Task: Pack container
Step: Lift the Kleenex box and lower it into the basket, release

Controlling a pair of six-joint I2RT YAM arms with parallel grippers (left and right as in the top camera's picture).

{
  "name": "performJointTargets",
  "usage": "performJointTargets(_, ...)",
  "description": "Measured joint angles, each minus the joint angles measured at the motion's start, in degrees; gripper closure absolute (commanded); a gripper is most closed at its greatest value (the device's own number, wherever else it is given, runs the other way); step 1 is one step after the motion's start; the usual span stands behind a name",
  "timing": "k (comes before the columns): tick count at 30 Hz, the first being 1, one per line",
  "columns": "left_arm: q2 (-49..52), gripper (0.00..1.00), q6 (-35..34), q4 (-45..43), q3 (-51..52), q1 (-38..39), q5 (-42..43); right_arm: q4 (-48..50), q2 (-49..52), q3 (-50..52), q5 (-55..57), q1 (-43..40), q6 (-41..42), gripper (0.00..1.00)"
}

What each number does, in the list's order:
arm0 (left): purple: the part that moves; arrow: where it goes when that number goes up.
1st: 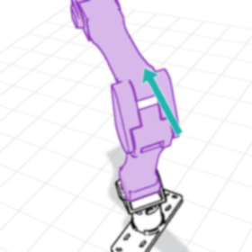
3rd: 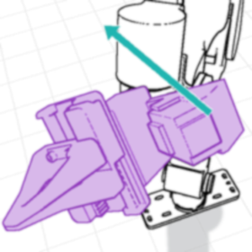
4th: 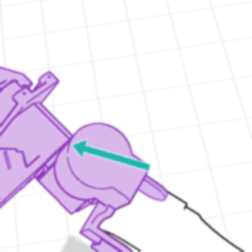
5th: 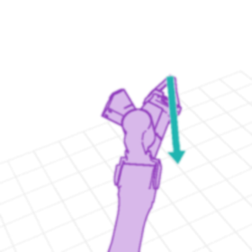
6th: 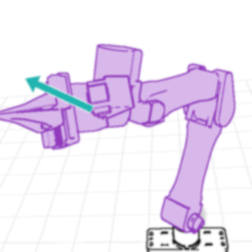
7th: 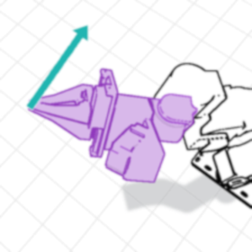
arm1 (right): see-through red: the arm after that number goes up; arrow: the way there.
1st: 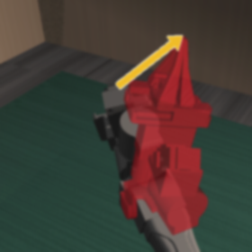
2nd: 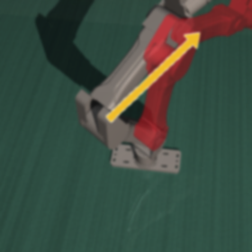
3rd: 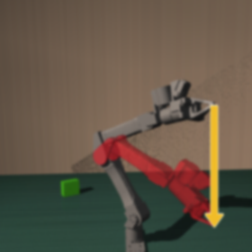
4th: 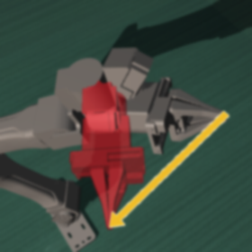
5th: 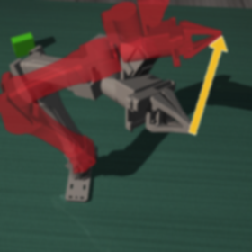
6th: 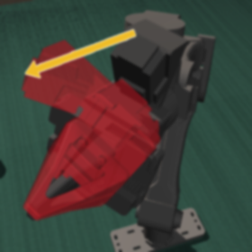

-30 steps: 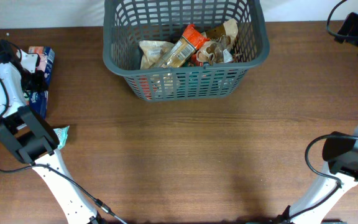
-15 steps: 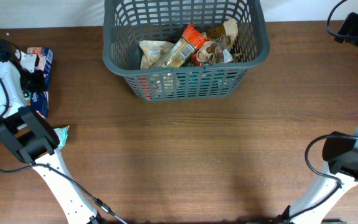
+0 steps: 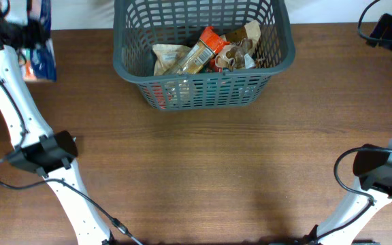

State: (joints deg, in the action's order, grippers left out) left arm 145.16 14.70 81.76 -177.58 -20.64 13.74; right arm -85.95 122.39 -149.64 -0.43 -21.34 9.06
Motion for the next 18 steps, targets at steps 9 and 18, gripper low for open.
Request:
performJointTargets(9, -16.2, 0.98, -0.2, 2.1, -1.7, 16.8, 3.5, 0.0, 0.0, 0.0, 0.0, 0.0, 0.0, 0.01)
performJointTargets(18, -17.1, 0.98, 7.0, 2.9, 1.2, 34.0, 1.8, 0.0, 0.0, 0.0, 0.0, 0.0, 0.0, 0.01)
